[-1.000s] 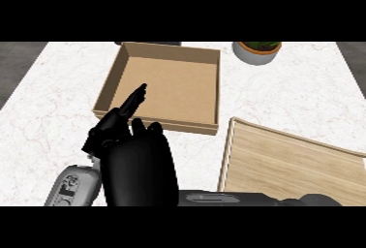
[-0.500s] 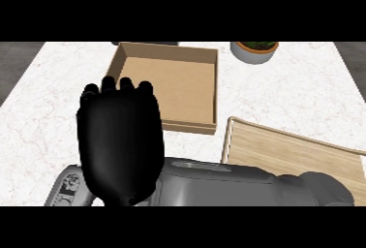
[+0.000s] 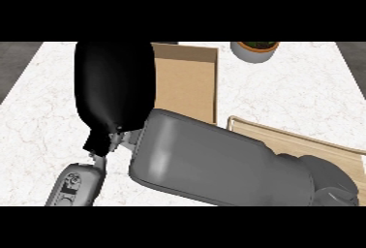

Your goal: Pick the cupcake from the tray and place it in the cardboard box

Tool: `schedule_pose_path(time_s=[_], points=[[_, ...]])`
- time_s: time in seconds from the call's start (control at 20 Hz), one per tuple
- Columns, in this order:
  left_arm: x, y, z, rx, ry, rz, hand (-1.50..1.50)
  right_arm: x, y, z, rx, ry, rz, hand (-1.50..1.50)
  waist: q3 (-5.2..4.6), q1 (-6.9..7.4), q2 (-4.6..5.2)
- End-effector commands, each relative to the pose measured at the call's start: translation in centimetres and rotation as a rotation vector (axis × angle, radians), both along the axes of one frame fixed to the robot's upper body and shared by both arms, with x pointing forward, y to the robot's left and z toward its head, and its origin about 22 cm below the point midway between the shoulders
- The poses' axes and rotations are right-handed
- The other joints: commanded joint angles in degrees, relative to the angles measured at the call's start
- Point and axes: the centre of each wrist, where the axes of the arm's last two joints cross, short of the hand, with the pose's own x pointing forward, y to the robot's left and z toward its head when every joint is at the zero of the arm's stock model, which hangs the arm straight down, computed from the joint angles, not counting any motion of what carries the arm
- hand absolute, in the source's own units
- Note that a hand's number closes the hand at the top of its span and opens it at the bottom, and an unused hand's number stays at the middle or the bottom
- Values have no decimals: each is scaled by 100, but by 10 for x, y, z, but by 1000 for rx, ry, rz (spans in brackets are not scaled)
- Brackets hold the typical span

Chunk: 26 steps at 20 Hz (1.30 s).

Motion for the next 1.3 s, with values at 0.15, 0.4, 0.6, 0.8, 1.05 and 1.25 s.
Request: schedule_pose_path(time_s=[0.15, 0.4, 0.6, 0.8, 1.05, 1.25], points=[[-3, 6, 7, -3, -12, 14, 0, 34, 5, -7, 112, 41, -175, 150, 4, -9, 3], [-10, 9, 2, 4, 0, 11, 0, 64, 3, -9, 36, 61, -204, 150, 6, -19, 9], [-4, -3, 9, 2, -17, 5, 0, 91, -9, -33, -8, 85, -236, 150, 3, 59, 48], [4, -7, 12, 13, -24, -35, 0, 98, -18, -67, 1, 122, -283, 150, -2, 191, 93], [5, -6, 16, -2, -25, -45, 0, 115, -42, -89, 175, 262, -344, -150, 5, 261, 143], [8, -16, 13, -5, -34, -47, 0, 125, -56, -101, 246, 313, -307, -150, 8, 222, 158]])
